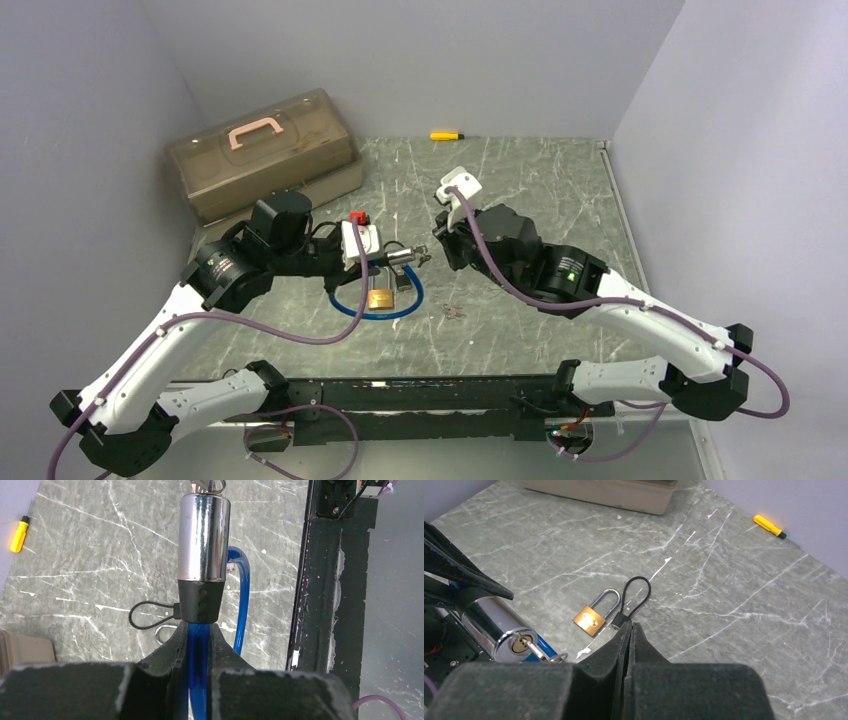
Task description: Unlock with the key
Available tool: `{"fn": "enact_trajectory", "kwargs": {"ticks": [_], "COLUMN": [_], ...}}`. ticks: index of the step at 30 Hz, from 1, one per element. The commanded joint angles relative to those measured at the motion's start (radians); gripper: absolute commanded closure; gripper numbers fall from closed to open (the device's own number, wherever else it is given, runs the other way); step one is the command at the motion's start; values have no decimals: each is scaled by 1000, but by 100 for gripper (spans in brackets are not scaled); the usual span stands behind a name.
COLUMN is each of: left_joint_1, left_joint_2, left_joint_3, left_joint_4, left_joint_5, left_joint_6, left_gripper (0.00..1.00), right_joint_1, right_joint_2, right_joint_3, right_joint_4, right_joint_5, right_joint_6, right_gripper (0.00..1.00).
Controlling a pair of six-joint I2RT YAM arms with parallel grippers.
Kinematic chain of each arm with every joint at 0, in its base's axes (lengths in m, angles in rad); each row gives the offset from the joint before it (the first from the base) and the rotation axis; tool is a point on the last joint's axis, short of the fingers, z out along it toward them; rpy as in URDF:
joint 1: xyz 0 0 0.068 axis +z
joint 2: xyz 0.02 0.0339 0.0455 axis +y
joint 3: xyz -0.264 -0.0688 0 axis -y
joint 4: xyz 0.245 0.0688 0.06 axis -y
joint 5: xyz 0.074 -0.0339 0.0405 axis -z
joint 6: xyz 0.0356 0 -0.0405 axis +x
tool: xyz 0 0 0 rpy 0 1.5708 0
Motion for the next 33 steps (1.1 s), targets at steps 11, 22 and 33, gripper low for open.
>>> {"fn": "enact_trajectory", "kwargs": {"ticks": [11, 22, 33], "left_joint_1": [3, 3, 3], "left_joint_2": [4, 22, 5], "left_joint_3": [26, 72, 71], "left_joint_4": [92, 86, 71], "left_joint_5": [7, 36, 43], "left_joint_6": [-28, -20, -13], "left_gripper": [100, 100, 100], "right_joint_1": [118, 158, 105], "right_joint_2": [108, 173, 122], "right_joint_3": [48, 15, 80], "right_joint_4": [130, 185, 76], "right_joint_5": [131, 64, 184], "right_joint_6": [0, 54, -12], "right_gripper": [100, 100, 49]}}
